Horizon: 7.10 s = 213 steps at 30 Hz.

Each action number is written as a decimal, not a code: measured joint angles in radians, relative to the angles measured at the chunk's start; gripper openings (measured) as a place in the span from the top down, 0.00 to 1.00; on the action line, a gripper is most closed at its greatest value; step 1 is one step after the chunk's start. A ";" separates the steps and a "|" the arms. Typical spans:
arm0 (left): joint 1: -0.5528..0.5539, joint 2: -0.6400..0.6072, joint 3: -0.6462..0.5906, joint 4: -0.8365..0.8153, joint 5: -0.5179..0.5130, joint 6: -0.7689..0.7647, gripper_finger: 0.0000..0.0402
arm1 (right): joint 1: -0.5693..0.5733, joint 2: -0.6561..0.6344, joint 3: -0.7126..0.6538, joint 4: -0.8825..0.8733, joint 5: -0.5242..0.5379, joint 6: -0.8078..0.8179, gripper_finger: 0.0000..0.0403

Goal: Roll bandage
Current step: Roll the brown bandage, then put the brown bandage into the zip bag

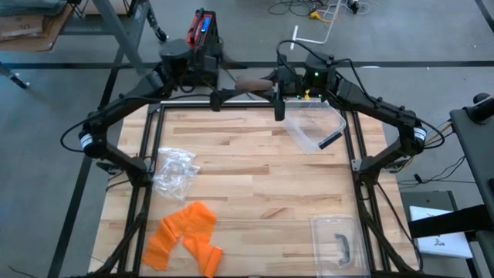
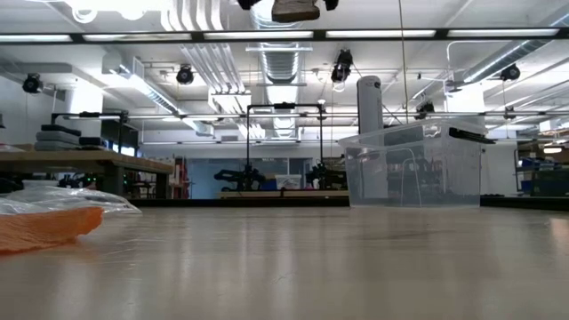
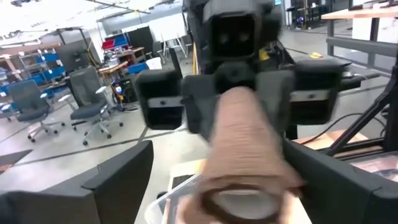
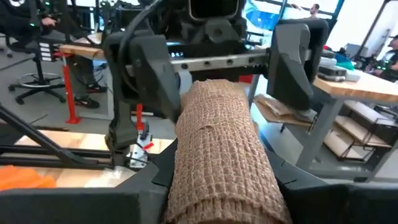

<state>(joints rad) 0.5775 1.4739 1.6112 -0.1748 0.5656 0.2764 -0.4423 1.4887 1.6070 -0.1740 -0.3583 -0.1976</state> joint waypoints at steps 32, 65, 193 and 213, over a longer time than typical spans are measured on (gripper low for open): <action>0.001 0.014 -0.002 -0.005 -0.029 0.337 0.74 | 0.002 -0.002 0.002 0.002 -0.017 0.846 0.40; -0.029 0.010 -0.002 -0.070 -0.068 0.687 0.64 | 0.004 -0.005 0.000 0.026 -0.034 1.053 0.49; 0.043 0.011 -0.019 0.036 0.158 -0.161 0.44 | -0.003 0.003 0.008 -0.007 0.019 0.123 0.73; 0.097 -0.187 -0.019 -0.227 0.154 0.003 0.37 | -0.002 -0.080 0.009 -0.128 0.059 0.103 0.76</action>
<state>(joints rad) 0.6745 1.2873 1.5925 -0.4020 0.7196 0.2798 -0.4447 1.4084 1.6157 -0.3024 -0.2993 -0.0946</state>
